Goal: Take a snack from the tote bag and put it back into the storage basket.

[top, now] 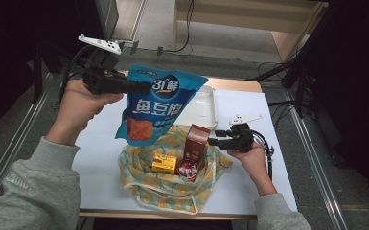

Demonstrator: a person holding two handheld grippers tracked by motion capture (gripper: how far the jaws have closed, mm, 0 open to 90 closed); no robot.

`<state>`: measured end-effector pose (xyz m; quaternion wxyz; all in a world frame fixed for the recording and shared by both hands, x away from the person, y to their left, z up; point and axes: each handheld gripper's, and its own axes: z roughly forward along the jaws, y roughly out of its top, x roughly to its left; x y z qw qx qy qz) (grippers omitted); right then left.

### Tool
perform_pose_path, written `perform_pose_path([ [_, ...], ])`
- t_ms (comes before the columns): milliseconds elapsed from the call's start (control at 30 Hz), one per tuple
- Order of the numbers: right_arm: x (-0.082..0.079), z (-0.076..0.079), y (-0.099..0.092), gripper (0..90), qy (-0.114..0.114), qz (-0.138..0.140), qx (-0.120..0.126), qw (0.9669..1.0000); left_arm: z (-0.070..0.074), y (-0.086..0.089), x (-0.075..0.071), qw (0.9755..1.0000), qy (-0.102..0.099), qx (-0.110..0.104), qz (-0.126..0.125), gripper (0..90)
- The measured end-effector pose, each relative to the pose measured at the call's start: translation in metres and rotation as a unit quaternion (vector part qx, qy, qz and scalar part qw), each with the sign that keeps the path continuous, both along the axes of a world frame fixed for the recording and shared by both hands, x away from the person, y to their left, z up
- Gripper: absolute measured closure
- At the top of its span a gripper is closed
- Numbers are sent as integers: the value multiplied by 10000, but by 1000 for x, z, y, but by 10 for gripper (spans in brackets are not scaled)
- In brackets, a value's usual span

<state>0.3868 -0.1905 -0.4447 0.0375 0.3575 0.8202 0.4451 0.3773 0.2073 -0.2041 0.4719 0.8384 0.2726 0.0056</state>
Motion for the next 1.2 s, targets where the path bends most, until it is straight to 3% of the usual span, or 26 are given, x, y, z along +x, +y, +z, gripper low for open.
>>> perform_pose_path([
  [267, 2, 0, 4, 465, 11, 37, 18, 10000, 3, 22, 10, 9996, 6, -108, 276, 899],
  [400, 2, 0, 4, 465, -16, 58, 7, 10000, 3, 28, 17, 9989, -3, -44, 460, 898],
  [633, 2, 1, 4, 465, -43, 61, 5, 10000, 0, 28, 34, 9980, -63, 94, 626, 898],
  [867, 1, 2, 3, 465, -44, 88, 27, 9999, -12, 29, 58, 9977, 26, -36, 683, 898],
  [1000, 0, 2, 5, 465, -39, 101, 7, 9999, -18, 27, 69, 9969, 18, 46, 787, 898],
  [1200, -1, 2, 5, 465, -32, 92, 19, 10000, -26, 22, 88, 9962, 164, 18, 852, 898],
])
